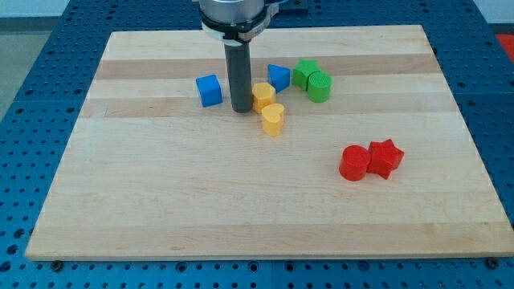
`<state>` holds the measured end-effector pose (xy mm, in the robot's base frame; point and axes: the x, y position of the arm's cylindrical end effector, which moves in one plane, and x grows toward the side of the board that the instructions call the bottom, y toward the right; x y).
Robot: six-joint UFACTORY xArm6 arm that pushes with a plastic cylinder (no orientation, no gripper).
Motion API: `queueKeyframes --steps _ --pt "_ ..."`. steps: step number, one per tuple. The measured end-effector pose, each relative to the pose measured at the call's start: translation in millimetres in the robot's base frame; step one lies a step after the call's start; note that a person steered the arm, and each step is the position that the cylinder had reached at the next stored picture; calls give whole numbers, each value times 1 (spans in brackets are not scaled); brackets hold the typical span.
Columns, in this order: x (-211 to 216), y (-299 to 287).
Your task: Slide yellow hexagon a bit right
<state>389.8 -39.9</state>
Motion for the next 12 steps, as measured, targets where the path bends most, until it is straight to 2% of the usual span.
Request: queueKeyframes --steps 12 --pt "-2 -10"
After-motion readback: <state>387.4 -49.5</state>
